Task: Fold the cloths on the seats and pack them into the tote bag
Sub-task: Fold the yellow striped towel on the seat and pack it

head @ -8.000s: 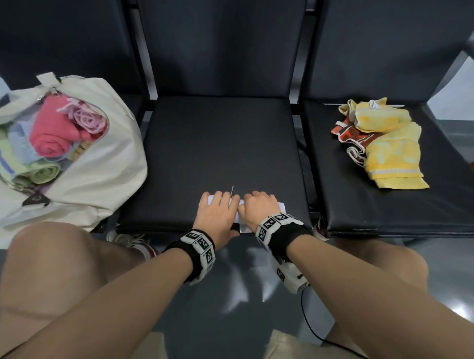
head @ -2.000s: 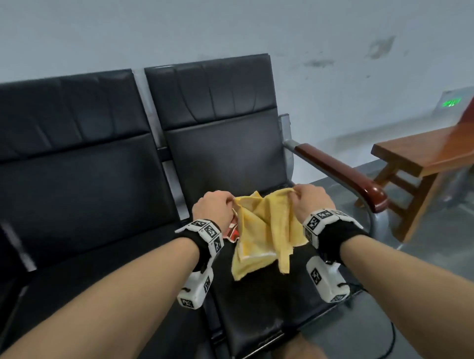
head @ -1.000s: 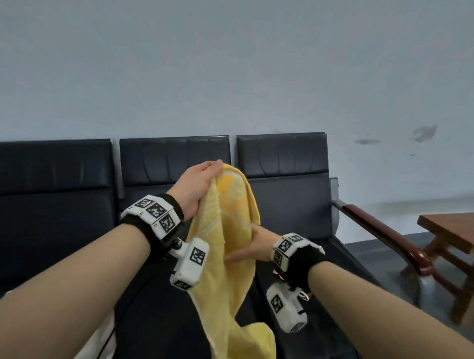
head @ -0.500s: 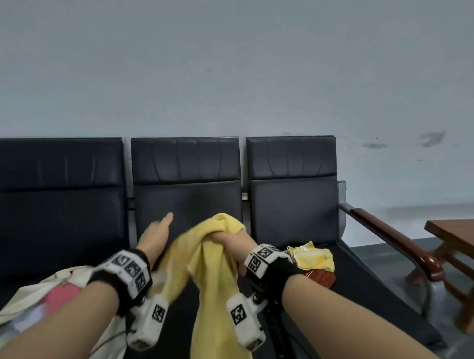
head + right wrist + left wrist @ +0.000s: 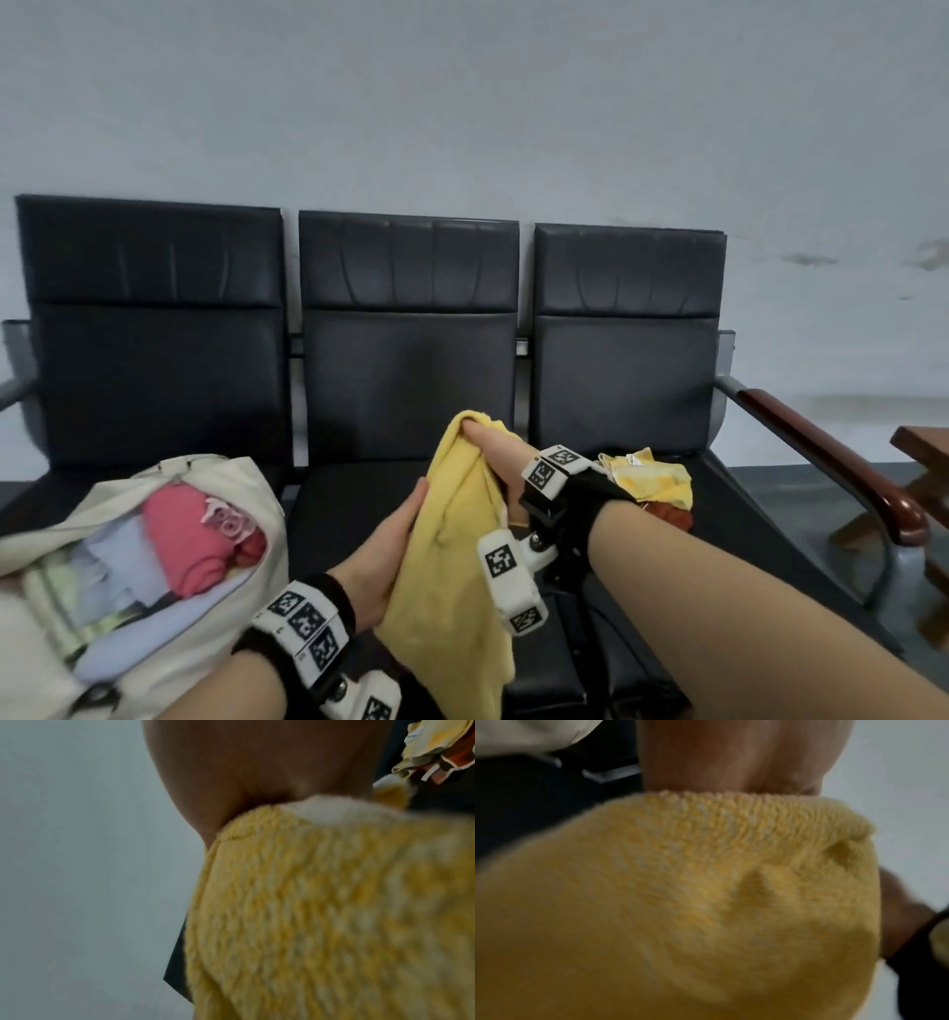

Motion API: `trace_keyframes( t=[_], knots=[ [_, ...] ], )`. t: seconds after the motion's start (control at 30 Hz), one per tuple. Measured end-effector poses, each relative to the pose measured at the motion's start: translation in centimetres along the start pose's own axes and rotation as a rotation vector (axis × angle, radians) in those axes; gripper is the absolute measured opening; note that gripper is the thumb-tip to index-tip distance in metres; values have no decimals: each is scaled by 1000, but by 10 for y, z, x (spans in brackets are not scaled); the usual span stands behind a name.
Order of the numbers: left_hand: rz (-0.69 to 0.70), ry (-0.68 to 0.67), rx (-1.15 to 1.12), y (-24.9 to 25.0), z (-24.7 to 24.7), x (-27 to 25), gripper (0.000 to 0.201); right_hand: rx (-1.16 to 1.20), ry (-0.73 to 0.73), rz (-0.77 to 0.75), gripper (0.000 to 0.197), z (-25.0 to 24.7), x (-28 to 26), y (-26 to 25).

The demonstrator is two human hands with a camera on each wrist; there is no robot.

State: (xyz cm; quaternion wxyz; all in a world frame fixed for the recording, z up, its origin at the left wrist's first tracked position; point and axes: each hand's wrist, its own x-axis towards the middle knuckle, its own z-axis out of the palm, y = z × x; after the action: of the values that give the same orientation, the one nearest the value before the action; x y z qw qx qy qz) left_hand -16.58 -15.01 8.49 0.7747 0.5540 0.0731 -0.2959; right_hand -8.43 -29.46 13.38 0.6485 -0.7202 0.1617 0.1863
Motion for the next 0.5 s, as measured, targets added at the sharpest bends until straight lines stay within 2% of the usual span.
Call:
trace_keyframes(
  t=[0.1, 0.2, 0.23, 0.3, 0.33, 0.5],
  knots=[
    [-57, 110, 91, -11, -8, -9, 63, 28, 59, 56, 85, -14, 30, 11],
    [-84, 100, 53, -20, -21, -9, 64, 91, 91, 119, 103, -30, 68, 31],
    [-87, 89, 62, -22, -21, -10, 63, 139, 58, 135, 95, -28, 62, 32],
    [-81, 108, 87, -25, -23, -10, 59, 242, 0, 147, 62, -15, 17, 18],
    [-64, 107, 61, -25, -24, -10, 58, 257, -39, 135, 53, -10, 1, 11],
    [139, 14, -337, -13, -23, -8, 71, 91, -253, 88, 69, 3, -14, 4]
  ],
)
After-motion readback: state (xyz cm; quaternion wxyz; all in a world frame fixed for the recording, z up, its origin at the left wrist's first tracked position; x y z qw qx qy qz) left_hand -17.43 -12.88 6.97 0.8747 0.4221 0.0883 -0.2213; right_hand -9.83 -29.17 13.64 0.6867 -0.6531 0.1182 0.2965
